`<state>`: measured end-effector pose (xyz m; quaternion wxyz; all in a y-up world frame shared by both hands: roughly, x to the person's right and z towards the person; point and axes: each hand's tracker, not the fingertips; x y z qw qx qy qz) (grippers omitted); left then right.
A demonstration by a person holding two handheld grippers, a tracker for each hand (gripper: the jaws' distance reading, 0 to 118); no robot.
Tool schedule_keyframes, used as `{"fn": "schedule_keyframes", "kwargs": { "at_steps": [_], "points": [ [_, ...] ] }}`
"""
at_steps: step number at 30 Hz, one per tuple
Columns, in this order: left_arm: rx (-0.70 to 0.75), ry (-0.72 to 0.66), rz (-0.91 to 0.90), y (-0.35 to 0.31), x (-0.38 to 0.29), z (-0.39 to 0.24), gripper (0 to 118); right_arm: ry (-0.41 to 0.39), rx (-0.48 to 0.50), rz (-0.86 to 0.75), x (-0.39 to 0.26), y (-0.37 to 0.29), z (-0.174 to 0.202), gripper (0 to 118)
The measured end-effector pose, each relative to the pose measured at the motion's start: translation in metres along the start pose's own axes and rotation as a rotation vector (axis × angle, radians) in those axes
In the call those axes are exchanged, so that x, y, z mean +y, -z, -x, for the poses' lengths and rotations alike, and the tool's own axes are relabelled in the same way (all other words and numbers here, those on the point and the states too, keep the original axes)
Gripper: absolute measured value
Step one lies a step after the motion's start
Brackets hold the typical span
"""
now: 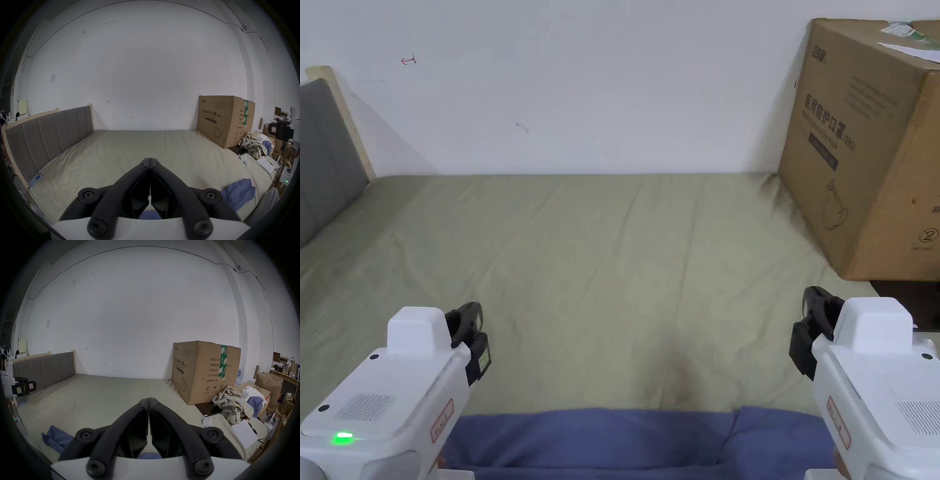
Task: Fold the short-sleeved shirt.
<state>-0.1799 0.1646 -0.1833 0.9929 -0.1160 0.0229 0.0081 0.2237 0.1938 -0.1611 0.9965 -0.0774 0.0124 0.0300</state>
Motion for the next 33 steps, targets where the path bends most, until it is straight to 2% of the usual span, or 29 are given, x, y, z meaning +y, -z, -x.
{"fn": "schedule_keyframes", "kwargs": {
  "at_steps": [8,14,18,20,21,22,23,24,25,29,30,32,33],
  "points": [
    [-0.087,-0.266,0.345,0.027,-0.028,0.059,0,0.000,0.015,0.024,-0.002,0.009,0.003,0],
    [-0.119,-0.487,0.616,0.047,-0.085,0.117,0,-0.015,0.031,0.068,-0.012,0.018,0.011,0],
    [-0.102,-0.589,0.670,0.060,-0.121,0.161,4,-0.022,0.046,0.101,-0.017,0.026,0.019,0],
    [-0.140,-0.635,0.714,0.063,-0.132,0.171,17,-0.027,0.052,0.115,-0.019,0.030,0.023,0],
    [-0.154,-0.663,0.730,0.067,-0.137,0.176,31,-0.032,0.057,0.121,-0.020,0.033,0.025,0],
    [-0.176,-0.668,0.740,0.071,-0.141,0.179,58,-0.035,0.058,0.126,-0.022,0.035,0.027,0],
    [-0.201,-0.672,0.743,0.076,-0.147,0.182,75,-0.038,0.061,0.133,-0.023,0.038,0.029,0],
    [-0.218,-0.673,0.758,0.081,-0.153,0.184,86,-0.039,0.067,0.140,-0.024,0.040,0.031,0],
    [-0.215,-0.669,0.766,0.085,-0.155,0.185,92,-0.038,0.070,0.146,-0.024,0.042,0.032,0],
    [-0.222,-0.663,0.796,0.108,-0.169,0.181,90,-0.040,0.079,0.169,-0.029,0.049,0.038,0],
    [-0.231,-0.660,0.798,0.114,-0.172,0.181,86,-0.045,0.079,0.175,-0.031,0.051,0.039,0],
    [-0.240,-0.664,0.807,0.119,-0.176,0.175,68,-0.051,0.078,0.185,-0.032,0.054,0.039,0],
    [-0.250,-0.667,0.816,0.124,-0.180,0.173,64,-0.050,0.080,0.190,-0.033,0.056,0.038,0]
  ]
}}
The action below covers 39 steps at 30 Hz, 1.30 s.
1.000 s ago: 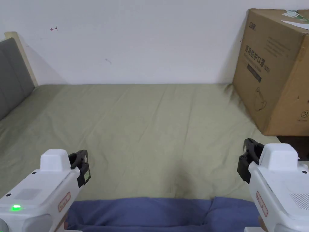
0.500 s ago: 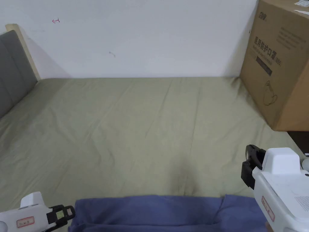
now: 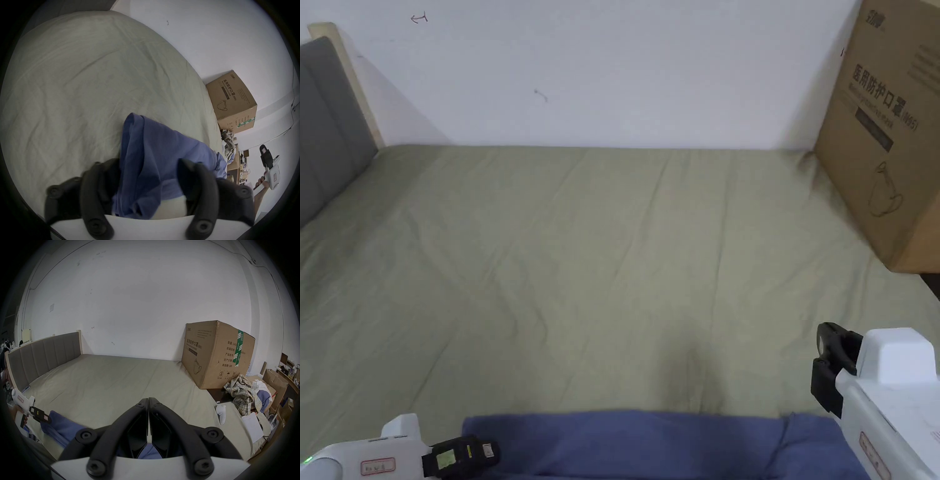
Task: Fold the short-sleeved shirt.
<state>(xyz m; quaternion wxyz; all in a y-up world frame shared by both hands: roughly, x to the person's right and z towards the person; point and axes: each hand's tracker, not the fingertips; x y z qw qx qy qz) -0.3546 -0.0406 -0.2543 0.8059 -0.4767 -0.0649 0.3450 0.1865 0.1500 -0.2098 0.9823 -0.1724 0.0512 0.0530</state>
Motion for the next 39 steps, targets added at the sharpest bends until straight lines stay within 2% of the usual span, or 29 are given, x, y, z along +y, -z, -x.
{"fn": "schedule_keyframes", "kwargs": {
  "at_steps": [2,5,6,7,11,14,19,22,28,31,35,39],
  "points": [
    [0.013,0.003,0.025,0.012,-0.001,-0.001,55,0.006,-0.003,0.008,-0.001,0.002,-0.002,0],
    [0.033,0.045,0.029,0.018,-0.006,-0.003,20,0.010,-0.011,0.013,-0.001,0.003,-0.007,0],
    [0.024,0.043,0.033,0.018,-0.007,-0.003,12,0.011,-0.015,0.013,-0.001,0.002,-0.009,0],
    [0.017,0.042,0.030,0.009,-0.018,-0.023,8,0.013,-0.018,0.013,-0.001,0.002,-0.012,0],
    [0.089,0.191,-0.010,0.001,-0.020,-0.035,5,0.022,-0.028,0.009,0.000,-0.001,-0.019,0],
    [0.105,0.243,-0.049,-0.017,-0.021,-0.050,4,0.033,-0.031,-0.003,0.001,-0.006,-0.023,0],
    [0.121,0.260,-0.069,-0.056,-0.012,-0.068,4,0.045,-0.022,-0.027,0.003,-0.016,-0.028,0],
    [0.193,0.289,-0.094,-0.075,-0.009,-0.067,4,0.055,-0.011,-0.043,0.004,-0.022,-0.030,0],
    [0.313,0.252,-0.141,-0.115,0.010,-0.037,4,0.058,-0.007,-0.071,0.005,-0.033,-0.038,0],
    [0.335,0.257,-0.139,-0.124,0.010,-0.060,4,0.069,-0.005,-0.083,0.005,-0.038,-0.043,0],
    [0.267,0.277,-0.132,-0.122,-0.001,-0.110,4,0.081,-0.002,-0.093,0.004,-0.043,-0.048,0],
    [0.159,0.337,-0.081,-0.085,-0.019,-0.161,4,0.090,0.003,-0.100,0.003,-0.048,-0.049,0]
  ]
}}
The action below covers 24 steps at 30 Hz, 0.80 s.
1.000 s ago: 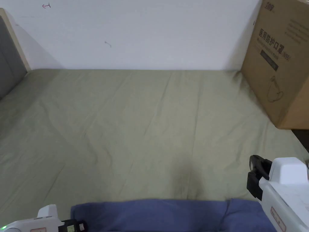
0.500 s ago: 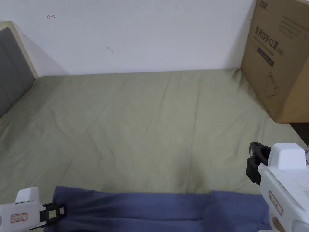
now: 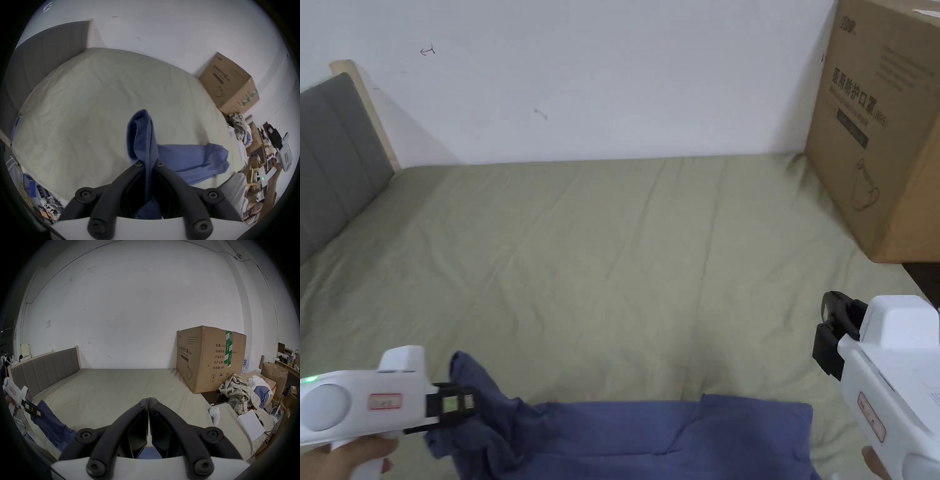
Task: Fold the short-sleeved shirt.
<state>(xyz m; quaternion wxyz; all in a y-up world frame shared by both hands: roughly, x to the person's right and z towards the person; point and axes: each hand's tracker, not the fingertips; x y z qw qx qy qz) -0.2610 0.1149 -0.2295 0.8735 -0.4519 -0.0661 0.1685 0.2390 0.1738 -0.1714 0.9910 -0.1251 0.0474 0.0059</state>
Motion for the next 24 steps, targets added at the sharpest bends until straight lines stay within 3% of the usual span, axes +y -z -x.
{"fn": "schedule_keyframes", "kwargs": {
  "at_steps": [7,16,18,21,23,24],
  "points": [
    [-0.140,0.065,0.092,0.065,-0.010,-0.088,4,0.000,-0.005,-0.010,0.000,-0.010,-0.007,0],
    [-0.111,0.088,0.252,0.148,-0.048,-0.144,6,0.005,-0.040,0.000,-0.005,-0.018,-0.025,0],
    [-0.069,0.048,0.280,0.160,-0.055,-0.145,18,0.007,-0.044,0.004,-0.005,-0.019,-0.028,0],
    [-0.101,-0.008,0.267,0.174,-0.064,-0.141,66,0.005,-0.050,0.006,-0.006,-0.021,-0.031,0],
    [-0.129,-0.007,0.203,0.163,-0.064,-0.145,78,0.006,-0.055,0.005,-0.005,-0.022,-0.031,0],
    [-0.127,0.002,0.172,0.160,-0.063,-0.146,91,0.007,-0.055,0.005,-0.005,-0.022,-0.032,0]
  ]
}}
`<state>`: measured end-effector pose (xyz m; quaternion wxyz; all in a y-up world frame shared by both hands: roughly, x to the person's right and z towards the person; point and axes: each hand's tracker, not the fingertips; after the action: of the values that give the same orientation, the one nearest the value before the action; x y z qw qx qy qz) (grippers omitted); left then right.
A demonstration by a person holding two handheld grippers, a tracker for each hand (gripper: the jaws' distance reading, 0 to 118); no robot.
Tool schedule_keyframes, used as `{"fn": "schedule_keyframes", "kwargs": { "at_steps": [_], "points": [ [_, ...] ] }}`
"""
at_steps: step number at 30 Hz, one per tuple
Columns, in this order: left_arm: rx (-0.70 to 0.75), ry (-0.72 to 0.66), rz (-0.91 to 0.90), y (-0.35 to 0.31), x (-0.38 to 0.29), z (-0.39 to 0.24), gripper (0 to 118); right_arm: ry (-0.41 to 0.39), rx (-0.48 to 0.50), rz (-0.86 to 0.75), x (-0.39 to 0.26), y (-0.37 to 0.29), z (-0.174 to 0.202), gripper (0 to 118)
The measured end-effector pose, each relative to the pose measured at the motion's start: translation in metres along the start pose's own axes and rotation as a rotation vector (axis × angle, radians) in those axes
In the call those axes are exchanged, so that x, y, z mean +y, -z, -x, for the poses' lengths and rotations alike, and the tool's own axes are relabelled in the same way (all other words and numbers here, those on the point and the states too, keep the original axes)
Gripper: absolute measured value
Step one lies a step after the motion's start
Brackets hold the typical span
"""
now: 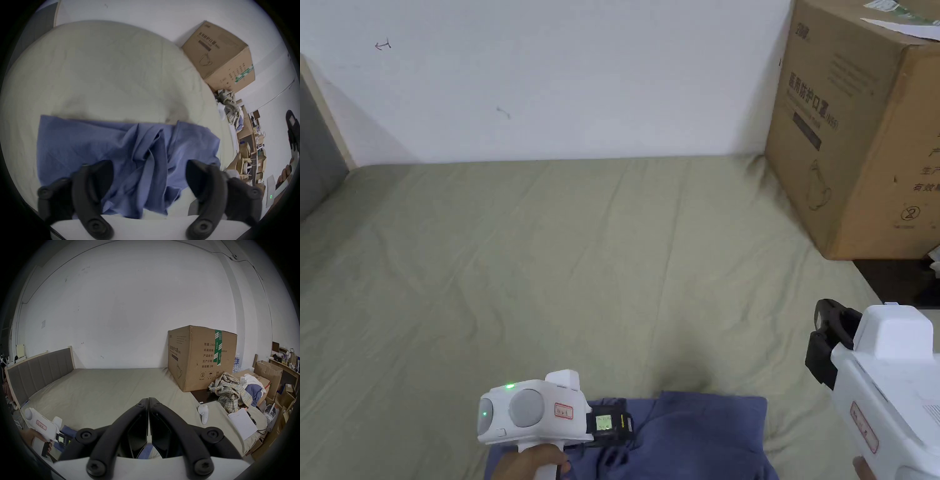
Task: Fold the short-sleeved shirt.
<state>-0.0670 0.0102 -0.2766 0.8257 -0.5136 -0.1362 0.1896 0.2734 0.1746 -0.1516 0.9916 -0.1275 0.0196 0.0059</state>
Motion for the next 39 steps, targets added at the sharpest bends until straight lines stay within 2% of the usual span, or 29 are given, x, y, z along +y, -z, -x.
{"fn": "schedule_keyframes", "kwargs": {
  "at_steps": [1,2,5,8,9,10,12,13,14,20,24,30,39],
  "points": [
    [0.003,0.011,-0.041,-0.008,0.002,-0.002,100,0.003,0.000,0.000,0.000,0.000,-0.001,0],
    [0.002,0.018,-0.080,-0.017,0.004,-0.001,101,0.005,-0.002,0.000,0.001,0.000,-0.001,0],
    [0.011,0.027,-0.142,-0.046,0.009,0.001,101,0.009,-0.003,-0.004,0.002,0.000,-0.001,0],
    [0.090,0.057,-0.247,-0.075,0.011,0.007,97,0.011,0.002,-0.008,0.004,0.000,0.000,0],
    [0.114,0.071,-0.278,-0.081,0.010,0.011,88,0.011,0.005,-0.010,0.005,0.000,0.000,0],
    [0.144,0.084,-0.313,-0.085,0.009,0.016,72,0.010,0.008,-0.011,0.005,0.000,0.001,0],
    [0.190,0.105,-0.343,-0.091,0.005,0.022,34,0.009,0.011,-0.011,0.006,0.001,0.002,0],
    [0.192,0.112,-0.340,-0.089,0.002,0.027,8,0.008,0.015,-0.011,0.006,0.001,0.002,0],
    [0.185,0.115,-0.330,-0.087,0.000,0.030,3,0.009,0.017,-0.012,0.006,0.001,0.002,0],
    [0.201,0.123,-0.261,-0.065,-0.025,0.028,0,0.012,0.021,-0.007,0.007,0.000,0.004,0],
    [0.173,0.142,-0.180,-0.028,-0.038,0.030,0,0.007,0.020,0.000,0.008,-0.003,0.004,0],
    [0.135,0.199,-0.081,0.009,-0.056,-0.003,0,0.008,-0.003,0.008,0.002,-0.004,-0.011,0],
    [0.134,0.194,-0.079,0.029,-0.057,-0.024,0,-0.001,-0.028,0.022,0.004,-0.008,-0.014,0]
  ]
}}
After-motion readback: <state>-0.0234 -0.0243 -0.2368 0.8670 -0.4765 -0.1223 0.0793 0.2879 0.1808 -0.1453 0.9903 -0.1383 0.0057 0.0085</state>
